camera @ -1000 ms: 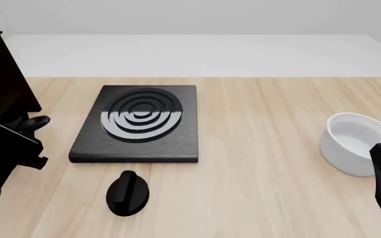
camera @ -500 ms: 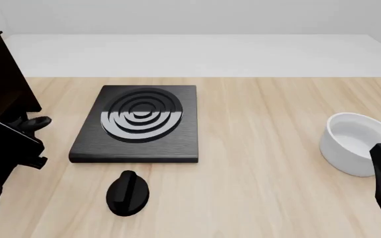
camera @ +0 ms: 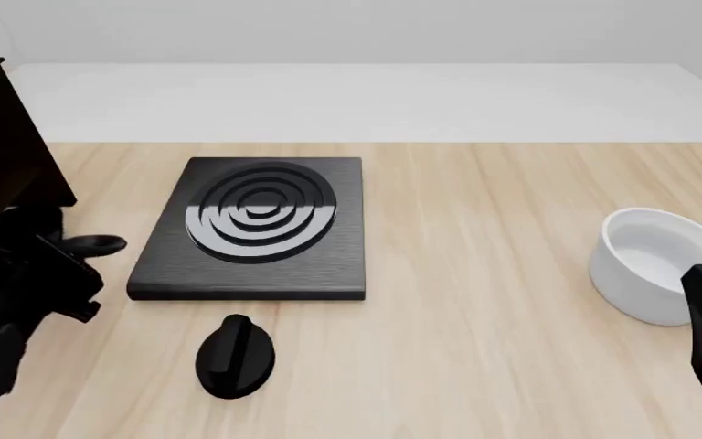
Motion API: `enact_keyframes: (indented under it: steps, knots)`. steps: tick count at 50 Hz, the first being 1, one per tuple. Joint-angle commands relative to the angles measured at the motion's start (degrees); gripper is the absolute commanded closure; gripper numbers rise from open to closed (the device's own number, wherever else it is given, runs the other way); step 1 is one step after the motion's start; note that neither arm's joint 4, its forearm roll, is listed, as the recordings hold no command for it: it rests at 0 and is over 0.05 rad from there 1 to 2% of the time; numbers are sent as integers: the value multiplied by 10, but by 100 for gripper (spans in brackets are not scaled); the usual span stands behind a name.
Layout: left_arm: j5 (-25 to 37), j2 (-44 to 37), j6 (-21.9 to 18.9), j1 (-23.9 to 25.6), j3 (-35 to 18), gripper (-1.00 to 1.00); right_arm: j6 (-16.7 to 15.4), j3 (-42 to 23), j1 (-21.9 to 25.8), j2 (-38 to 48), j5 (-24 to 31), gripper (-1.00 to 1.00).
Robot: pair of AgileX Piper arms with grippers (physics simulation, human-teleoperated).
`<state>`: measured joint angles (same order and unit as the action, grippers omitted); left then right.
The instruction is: Put the frying pan under the cabinet shelf.
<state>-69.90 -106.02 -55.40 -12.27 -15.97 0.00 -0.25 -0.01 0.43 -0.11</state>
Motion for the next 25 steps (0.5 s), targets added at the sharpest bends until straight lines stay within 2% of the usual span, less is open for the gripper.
enact_keyframes:
  steps: [1,8,15,25]
  knots:
    - [0,-67,-10,-35,-12,100,0,0,0,0,0,-100]
    - [0,-114,-15,-57,-33,100,0,0,0,0,0,-100]
    - [0,-165,-29,-39,-38,100,0,0,0,0,0,-100]
    - [0,-184,-23,-30,-26,100,0,0,0,0,0,-100]
